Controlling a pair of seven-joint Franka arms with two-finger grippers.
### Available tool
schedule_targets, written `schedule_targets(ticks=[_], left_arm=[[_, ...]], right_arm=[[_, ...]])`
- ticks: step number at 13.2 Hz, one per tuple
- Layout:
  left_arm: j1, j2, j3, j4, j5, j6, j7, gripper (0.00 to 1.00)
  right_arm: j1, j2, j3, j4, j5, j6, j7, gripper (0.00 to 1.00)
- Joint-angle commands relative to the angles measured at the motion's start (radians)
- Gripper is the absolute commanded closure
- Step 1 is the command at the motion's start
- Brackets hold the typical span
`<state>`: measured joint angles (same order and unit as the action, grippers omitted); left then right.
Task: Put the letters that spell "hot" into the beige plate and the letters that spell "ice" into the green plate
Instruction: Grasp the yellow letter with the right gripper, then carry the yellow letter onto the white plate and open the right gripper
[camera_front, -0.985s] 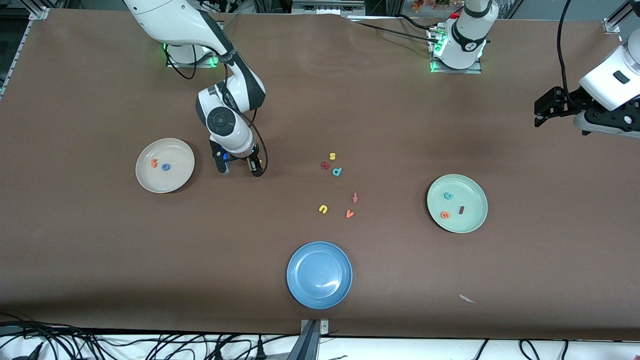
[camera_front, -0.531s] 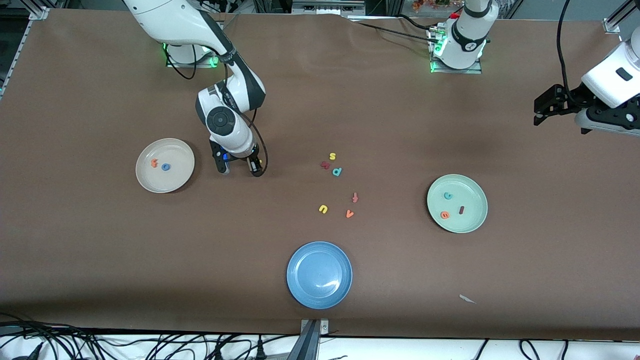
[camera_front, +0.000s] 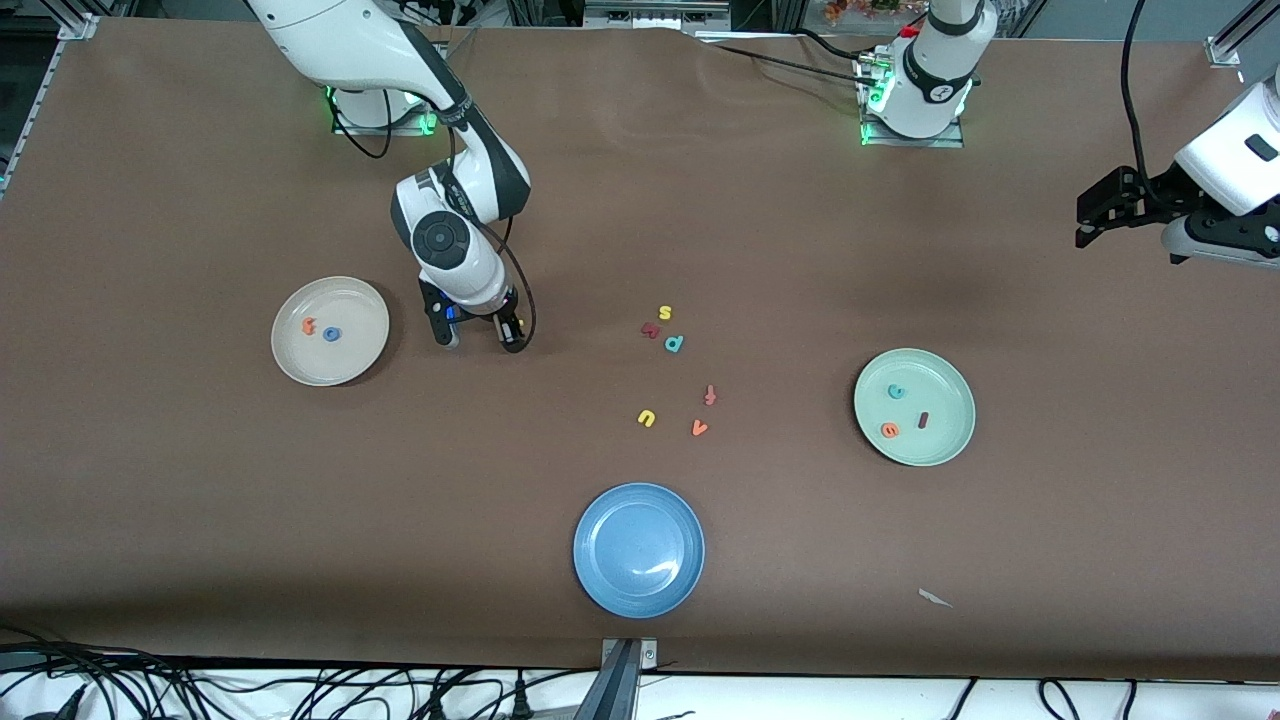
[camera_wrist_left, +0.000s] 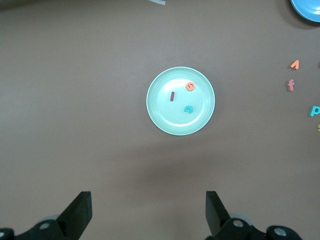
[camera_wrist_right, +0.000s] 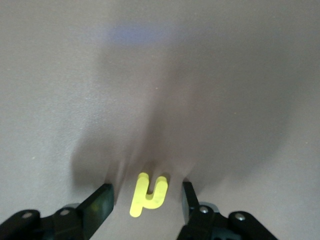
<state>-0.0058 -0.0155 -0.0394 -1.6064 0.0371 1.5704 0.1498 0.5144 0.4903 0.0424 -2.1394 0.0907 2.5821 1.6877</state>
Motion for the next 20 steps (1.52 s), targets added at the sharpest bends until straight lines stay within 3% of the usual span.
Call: schedule_targets(ticks=[1,4,7,11,16,20], left_arm=[[0.003,-0.001,0.004,0.016,-0.029,-0.02,0.022,0.0],[0.003,-0.001,0.004,0.016,-0.029,-0.02,0.02,0.0],[0.003,0.0,0.004,0.016,-0.031,-0.023,0.022,0.0],[0.003,0.006,0.004,0.016,-0.031,-0.026,0.022,0.0],[0.003,0.009,0.003,0.016,-0.032,-0.026,0.02,0.0],[0.003,0.008,0.004,0.017,-0.031,-0.024,0.02,0.0]], right_arm=[[0.009,-0.01,-0.004,-0.047,-0.003,0.02,0.009,0.48],[0.009,-0.01,-0.004,-0.045,-0.003,0.02,0.007,0.68],[0.009,-0.015,-0.004,-0.043,-0.003,0.018,0.006,0.74],[0.009,-0.041,-0.007,-0.036,-0.003,0.007,-0.003,0.74],[0.009,-0.094,-0.056,0.015,-0.005,-0.177,-0.12,0.74],[0.007,-0.11,-0.058,0.013,-0.006,-0.191,-0.138,0.76]])
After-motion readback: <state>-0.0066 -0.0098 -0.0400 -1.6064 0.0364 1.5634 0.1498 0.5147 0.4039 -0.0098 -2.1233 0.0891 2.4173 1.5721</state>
